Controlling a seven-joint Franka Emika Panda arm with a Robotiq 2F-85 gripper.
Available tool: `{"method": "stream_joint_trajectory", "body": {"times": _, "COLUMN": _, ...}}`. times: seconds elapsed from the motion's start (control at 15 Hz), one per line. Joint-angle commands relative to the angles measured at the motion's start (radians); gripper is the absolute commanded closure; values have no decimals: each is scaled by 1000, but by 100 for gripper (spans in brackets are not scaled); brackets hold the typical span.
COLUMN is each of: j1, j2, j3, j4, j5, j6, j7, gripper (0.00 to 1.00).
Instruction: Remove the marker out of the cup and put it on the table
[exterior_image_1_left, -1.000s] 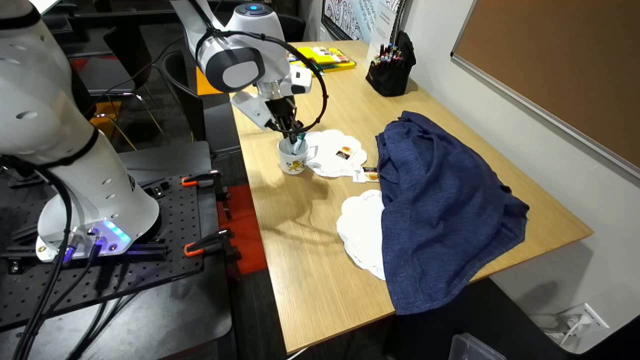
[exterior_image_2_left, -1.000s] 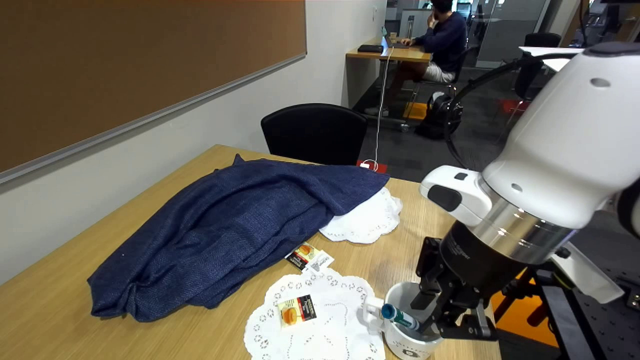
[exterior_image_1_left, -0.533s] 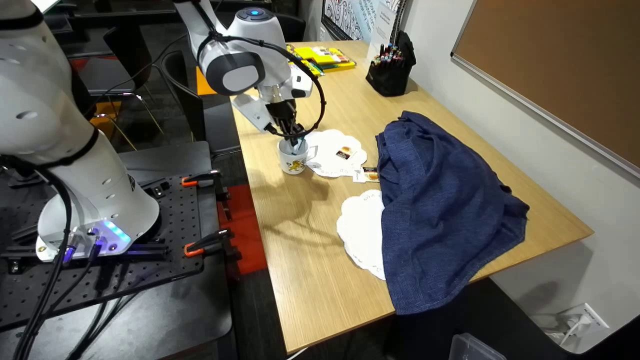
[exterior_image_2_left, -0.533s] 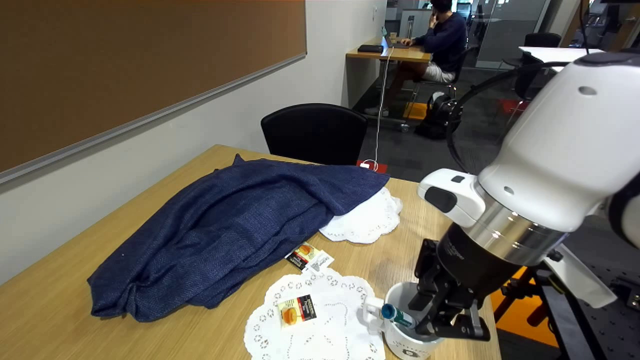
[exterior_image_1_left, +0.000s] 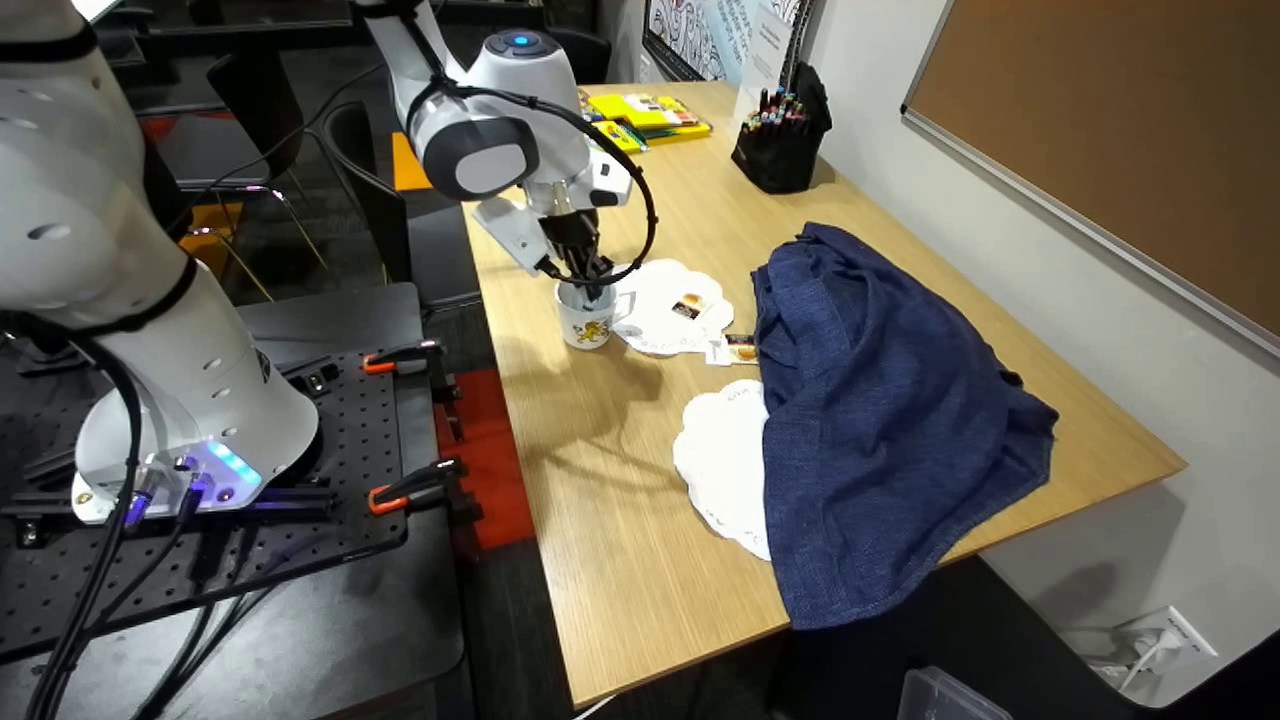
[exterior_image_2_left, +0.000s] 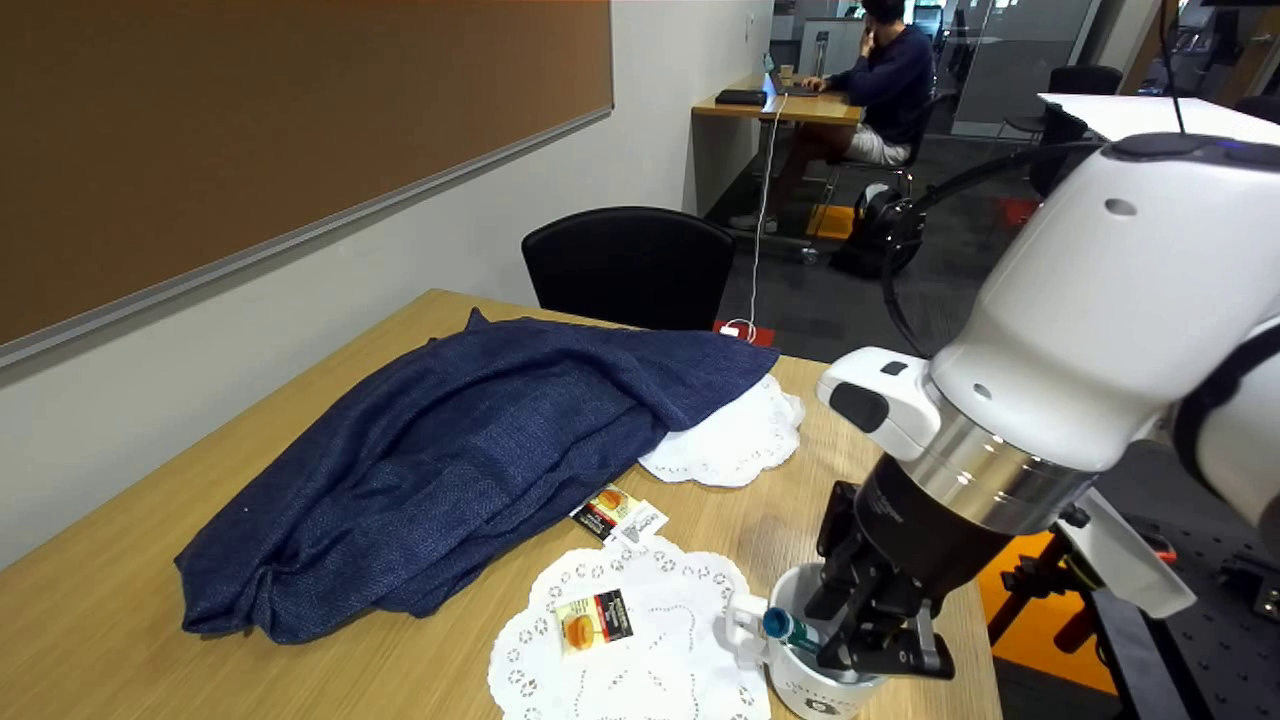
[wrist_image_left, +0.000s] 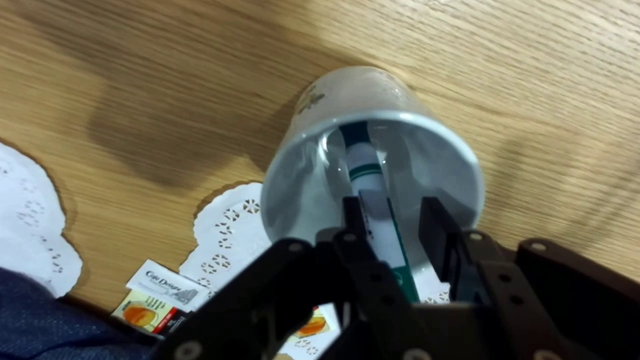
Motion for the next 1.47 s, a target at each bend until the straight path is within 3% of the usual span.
{"method": "stream_joint_trajectory", "body": {"times": 0.0, "j1": -33, "j2": 46, "j3": 24, "j4": 28, "j5": 11, "j6": 40, "j7": -24, "gripper": 64}}
{"method": "stream_joint_trajectory", "body": {"times": 0.13, "j1": -41, "j2": 62, "j3": 30, "j4": 40, "j5": 9, "j6": 40, "j7": -25, "gripper": 74}}
{"method": "stream_joint_trajectory", "body": {"times": 0.2, "j1": -45, "j2": 69, "j3": 34, "j4": 46, "j5": 8, "j6": 39, "j7": -26, "gripper": 90}}
{"method": "stream_joint_trajectory", "body": {"times": 0.33, "j1": -75, "j2": 77, "j3": 52, "j4": 52, "j5": -57, "j6": 40, "j7": 24, "gripper": 99}}
{"method": "stream_joint_trajectory", "body": {"times": 0.4, "j1": -77, "j2": 74, "j3": 54, "j4": 51, "j5": -70, "j6": 39, "j7": 26, "gripper": 95}}
{"method": "stream_joint_trajectory", "body": {"times": 0.73, "j1": -89, "j2": 2, "j3": 65, "j4": -2, "j5": -113, "j6": 40, "j7": 42, "gripper": 95}}
{"method": "stream_joint_trajectory", "body": {"times": 1.2, "j1": -60, "j2": -188, "j3": 47, "j4": -104, "j5": -134, "j6": 82, "j7": 88, "gripper": 95}}
{"method": "stream_joint_trajectory", "body": {"times": 1.27, "j1": -63, "j2": -173, "j3": 39, "j4": -40, "j5": -140, "j6": 40, "j7": 92, "gripper": 95}}
{"method": "stream_joint_trajectory", "body": {"times": 1.4, "j1": -55, "j2": -233, "j3": 43, "j4": -41, "j5": -134, "j6": 9, "j7": 113, "gripper": 95}}
